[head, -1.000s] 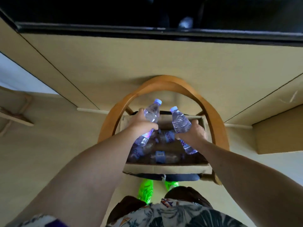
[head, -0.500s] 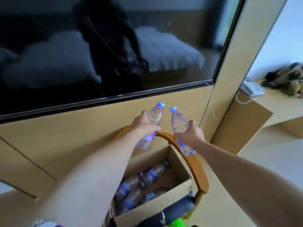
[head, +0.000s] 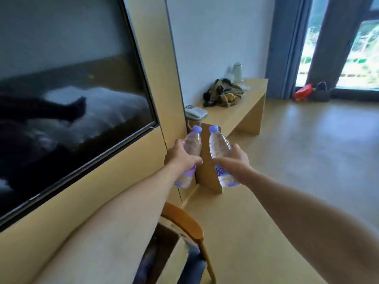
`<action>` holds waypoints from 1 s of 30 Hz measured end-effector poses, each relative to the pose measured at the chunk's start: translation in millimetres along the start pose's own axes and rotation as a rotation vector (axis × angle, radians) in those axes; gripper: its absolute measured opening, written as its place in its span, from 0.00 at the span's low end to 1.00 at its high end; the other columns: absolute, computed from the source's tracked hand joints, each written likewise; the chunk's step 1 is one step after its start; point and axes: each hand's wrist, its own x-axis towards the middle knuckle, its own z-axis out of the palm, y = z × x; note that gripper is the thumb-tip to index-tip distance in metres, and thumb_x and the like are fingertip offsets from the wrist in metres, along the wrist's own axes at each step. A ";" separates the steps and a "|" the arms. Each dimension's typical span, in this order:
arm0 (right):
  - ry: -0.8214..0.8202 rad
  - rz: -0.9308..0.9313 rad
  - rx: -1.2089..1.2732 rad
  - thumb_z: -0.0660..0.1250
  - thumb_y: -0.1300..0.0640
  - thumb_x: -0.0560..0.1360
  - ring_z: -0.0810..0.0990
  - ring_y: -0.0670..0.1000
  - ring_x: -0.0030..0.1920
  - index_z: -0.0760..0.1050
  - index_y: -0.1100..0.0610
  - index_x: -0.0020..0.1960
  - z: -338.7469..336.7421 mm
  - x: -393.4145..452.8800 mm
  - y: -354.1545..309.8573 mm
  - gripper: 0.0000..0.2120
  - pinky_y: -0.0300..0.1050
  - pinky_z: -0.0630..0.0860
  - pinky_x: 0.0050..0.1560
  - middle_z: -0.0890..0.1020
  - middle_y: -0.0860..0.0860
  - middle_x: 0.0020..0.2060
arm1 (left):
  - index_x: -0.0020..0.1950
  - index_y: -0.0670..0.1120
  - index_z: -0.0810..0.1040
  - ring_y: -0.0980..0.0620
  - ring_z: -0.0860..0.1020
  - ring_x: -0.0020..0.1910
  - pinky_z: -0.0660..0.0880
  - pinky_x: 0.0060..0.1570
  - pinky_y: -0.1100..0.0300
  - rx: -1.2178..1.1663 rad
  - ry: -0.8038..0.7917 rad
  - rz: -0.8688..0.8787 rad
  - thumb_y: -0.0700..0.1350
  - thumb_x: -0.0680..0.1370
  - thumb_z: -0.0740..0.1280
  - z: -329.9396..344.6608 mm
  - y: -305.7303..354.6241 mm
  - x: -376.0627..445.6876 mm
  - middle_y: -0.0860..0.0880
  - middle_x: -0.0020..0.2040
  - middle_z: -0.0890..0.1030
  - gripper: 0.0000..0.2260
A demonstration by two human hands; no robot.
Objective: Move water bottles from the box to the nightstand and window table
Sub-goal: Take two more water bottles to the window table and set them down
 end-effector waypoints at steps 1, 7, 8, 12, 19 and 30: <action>0.032 0.009 0.016 0.78 0.46 0.56 0.80 0.51 0.49 0.71 0.52 0.54 -21.1 6.2 9.4 0.30 0.52 0.83 0.51 0.79 0.49 0.50 | 0.70 0.53 0.68 0.47 0.79 0.55 0.73 0.50 0.58 -0.011 -0.029 0.028 0.55 0.62 0.82 16.8 20.2 3.0 0.50 0.60 0.80 0.40; 0.216 0.065 0.052 0.78 0.45 0.54 0.80 0.52 0.50 0.71 0.52 0.55 -165.5 42.4 70.7 0.33 0.50 0.80 0.45 0.77 0.48 0.49 | 0.67 0.50 0.69 0.47 0.77 0.52 0.73 0.41 0.61 -0.064 -0.180 0.165 0.51 0.64 0.81 133.3 139.9 14.4 0.48 0.58 0.79 0.36; 0.249 0.083 0.055 0.78 0.45 0.55 0.80 0.51 0.49 0.72 0.51 0.55 -190.3 48.0 81.1 0.32 0.47 0.78 0.42 0.78 0.48 0.49 | 0.68 0.50 0.69 0.46 0.77 0.54 0.76 0.46 0.58 -0.062 -0.197 0.184 0.51 0.64 0.81 153.2 159.2 15.0 0.48 0.59 0.78 0.37; 0.353 0.163 0.040 0.78 0.46 0.56 0.81 0.51 0.48 0.70 0.47 0.47 -282.3 69.2 119.6 0.25 0.48 0.79 0.46 0.80 0.47 0.45 | 0.63 0.51 0.69 0.45 0.77 0.51 0.78 0.51 0.52 -0.003 -0.246 0.270 0.55 0.62 0.81 223.3 238.5 17.5 0.48 0.52 0.78 0.35; 0.519 0.285 0.169 0.78 0.43 0.52 0.82 0.49 0.44 0.72 0.49 0.51 -395.6 93.5 164.0 0.31 0.43 0.76 0.37 0.80 0.48 0.46 | 0.64 0.53 0.68 0.44 0.77 0.49 0.72 0.44 0.57 0.009 -0.313 0.378 0.56 0.60 0.80 325.4 356.1 21.9 0.48 0.52 0.79 0.37; 0.754 0.373 0.239 0.80 0.44 0.52 0.85 0.52 0.42 0.77 0.53 0.53 -515.6 198.8 214.3 0.33 0.43 0.79 0.39 0.85 0.52 0.44 | 0.56 0.54 0.65 0.47 0.77 0.42 0.71 0.39 0.58 -0.034 -0.463 0.550 0.57 0.60 0.79 473.6 504.5 87.8 0.53 0.42 0.75 0.32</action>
